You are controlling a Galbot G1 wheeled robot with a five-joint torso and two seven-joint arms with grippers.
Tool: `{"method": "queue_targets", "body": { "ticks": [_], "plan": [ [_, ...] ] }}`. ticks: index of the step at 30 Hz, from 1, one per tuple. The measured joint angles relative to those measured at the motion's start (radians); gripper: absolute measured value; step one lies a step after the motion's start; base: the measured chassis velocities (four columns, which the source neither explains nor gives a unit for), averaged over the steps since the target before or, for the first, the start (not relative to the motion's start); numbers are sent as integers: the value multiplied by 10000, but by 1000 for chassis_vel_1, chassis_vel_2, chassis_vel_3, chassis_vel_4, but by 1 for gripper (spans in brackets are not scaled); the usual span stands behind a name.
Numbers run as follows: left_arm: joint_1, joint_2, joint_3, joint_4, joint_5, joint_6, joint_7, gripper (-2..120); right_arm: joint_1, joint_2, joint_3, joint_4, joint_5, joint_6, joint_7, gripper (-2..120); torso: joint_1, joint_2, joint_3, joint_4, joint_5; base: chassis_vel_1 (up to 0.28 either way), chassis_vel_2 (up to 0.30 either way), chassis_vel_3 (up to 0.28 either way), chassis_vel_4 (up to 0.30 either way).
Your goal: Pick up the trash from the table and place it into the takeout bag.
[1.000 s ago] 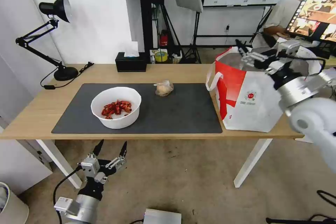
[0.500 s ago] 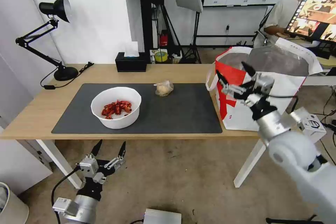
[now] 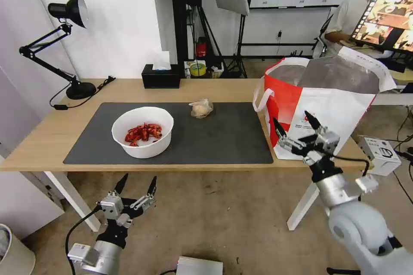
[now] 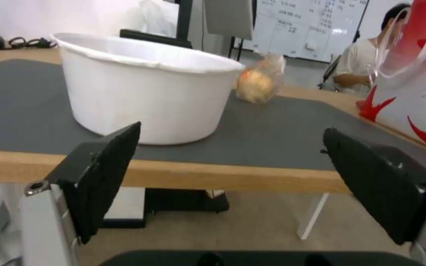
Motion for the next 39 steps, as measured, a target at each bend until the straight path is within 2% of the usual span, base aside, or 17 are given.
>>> {"method": "queue_targets", "body": {
  "ticks": [8, 13, 21, 26, 30, 39],
  "plan": [
    [23, 55, 10, 37, 88, 1, 8, 100, -1234, 1196, -163, -94, -990, -17, 227, 100, 0, 0, 0, -1, 2, 0, 0, 0, 0],
    [2, -21, 67, 48, 304, 3, 8, 100, -1659, 1646, -417, -180, -1440, 3, 319, 100, 0, -1, 0, 0, -1, 0, 0, 0, 0],
    [17, -174, 222, 96, 643, 5, 7, 100, -2075, 2068, -719, -377, -2290, 147, 330, 100, 0, -1, 0, 1, 1, 0, 0, 0, 0],
    [-30, -256, 19, 19, 1516, 8, -335, 100, -2523, 2371, -1005, -442, -3101, 437, 303, 100, 1, -1, 0, 0, 1, 0, 0, 0, 0],
    [-30, -289, -39, -4, 1708, 17, -565, 100, -2676, 2575, -1107, -442, -3262, 502, 255, 100, 0, -1, 0, 0, 0, 0, 0, 0, 0],
    [-5, -360, -36, 31, 1723, 13, -592, 100, -2691, 2671, -1109, -444, -3211, 515, 184, 100, 0, -1, 0, 0, 0, 0, 0, 0, 0]
  ]
}}
